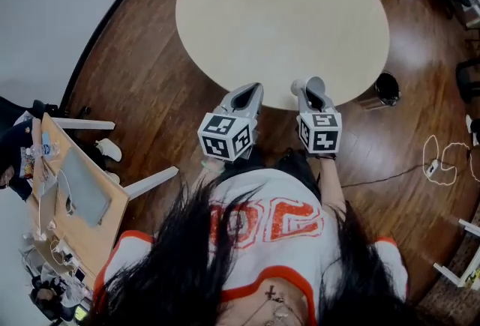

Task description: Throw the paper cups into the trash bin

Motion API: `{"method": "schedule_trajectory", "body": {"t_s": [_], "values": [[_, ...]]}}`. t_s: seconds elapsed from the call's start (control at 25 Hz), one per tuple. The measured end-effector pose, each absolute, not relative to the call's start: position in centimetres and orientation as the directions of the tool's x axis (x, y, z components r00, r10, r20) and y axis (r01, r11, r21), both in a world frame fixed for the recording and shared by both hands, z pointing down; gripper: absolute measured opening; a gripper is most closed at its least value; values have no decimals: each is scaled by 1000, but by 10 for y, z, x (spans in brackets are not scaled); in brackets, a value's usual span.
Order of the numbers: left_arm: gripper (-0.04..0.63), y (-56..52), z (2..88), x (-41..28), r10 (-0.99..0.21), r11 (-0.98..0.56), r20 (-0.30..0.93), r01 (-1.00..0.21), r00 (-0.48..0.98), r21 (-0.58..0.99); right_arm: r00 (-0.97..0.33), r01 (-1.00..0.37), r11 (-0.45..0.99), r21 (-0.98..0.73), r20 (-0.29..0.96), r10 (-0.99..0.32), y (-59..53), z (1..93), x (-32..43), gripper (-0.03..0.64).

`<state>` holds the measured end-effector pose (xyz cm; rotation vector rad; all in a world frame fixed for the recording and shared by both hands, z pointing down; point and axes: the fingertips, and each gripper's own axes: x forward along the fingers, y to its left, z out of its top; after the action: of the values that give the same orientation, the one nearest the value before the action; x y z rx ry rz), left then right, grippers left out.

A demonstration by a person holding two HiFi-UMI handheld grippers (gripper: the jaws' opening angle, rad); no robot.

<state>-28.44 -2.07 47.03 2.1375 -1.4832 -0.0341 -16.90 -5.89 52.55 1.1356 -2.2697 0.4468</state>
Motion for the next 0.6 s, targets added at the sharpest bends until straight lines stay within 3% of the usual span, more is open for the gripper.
{"method": "schedule_trajectory", "body": {"t_s": [0.6], "values": [[0, -53, 468, -115, -801, -400, 281, -822, 528, 406, -392, -900, 425, -95, 602, -696, -71, 526, 10, 31]]}}
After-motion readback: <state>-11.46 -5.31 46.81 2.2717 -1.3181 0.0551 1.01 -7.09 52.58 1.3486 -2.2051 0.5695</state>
